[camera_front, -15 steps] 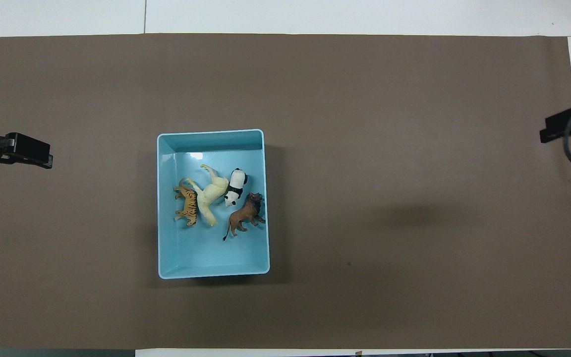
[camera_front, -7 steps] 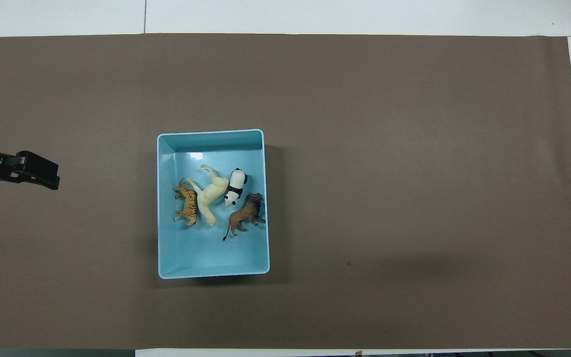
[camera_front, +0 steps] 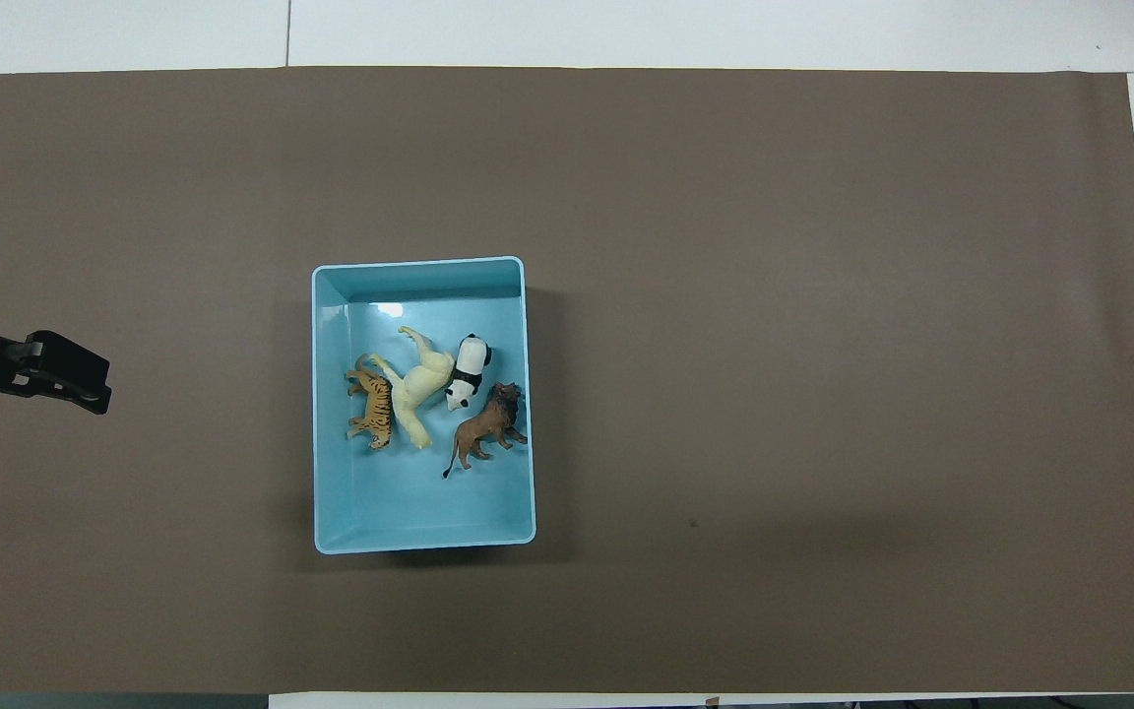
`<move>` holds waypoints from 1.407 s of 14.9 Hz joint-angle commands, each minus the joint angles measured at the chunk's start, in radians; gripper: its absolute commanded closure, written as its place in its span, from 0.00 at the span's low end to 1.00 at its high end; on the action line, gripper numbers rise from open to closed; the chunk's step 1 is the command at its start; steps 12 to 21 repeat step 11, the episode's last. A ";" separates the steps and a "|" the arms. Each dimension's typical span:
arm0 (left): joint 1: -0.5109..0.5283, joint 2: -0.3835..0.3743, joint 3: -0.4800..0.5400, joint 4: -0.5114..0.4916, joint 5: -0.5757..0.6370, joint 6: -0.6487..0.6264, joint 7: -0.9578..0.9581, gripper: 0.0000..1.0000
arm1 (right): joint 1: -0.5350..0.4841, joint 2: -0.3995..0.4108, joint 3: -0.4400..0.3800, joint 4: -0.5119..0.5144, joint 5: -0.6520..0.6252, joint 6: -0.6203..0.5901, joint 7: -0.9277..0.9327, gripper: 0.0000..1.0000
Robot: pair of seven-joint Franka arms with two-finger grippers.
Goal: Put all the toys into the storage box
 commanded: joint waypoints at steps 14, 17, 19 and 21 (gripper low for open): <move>-0.006 -0.024 0.013 -0.028 0.000 -0.008 0.007 0.00 | -0.015 -0.048 0.018 -0.035 -0.010 -0.020 -0.014 0.00; -0.006 -0.024 0.013 -0.028 0.000 -0.008 0.007 0.00 | -0.015 -0.048 0.018 -0.035 -0.010 -0.020 -0.014 0.00; -0.006 -0.024 0.013 -0.028 0.000 -0.008 0.007 0.00 | -0.015 -0.048 0.018 -0.035 -0.010 -0.020 -0.014 0.00; -0.006 -0.024 0.013 -0.028 0.000 -0.008 0.007 0.00 | -0.015 -0.048 0.018 -0.035 -0.010 -0.020 -0.014 0.00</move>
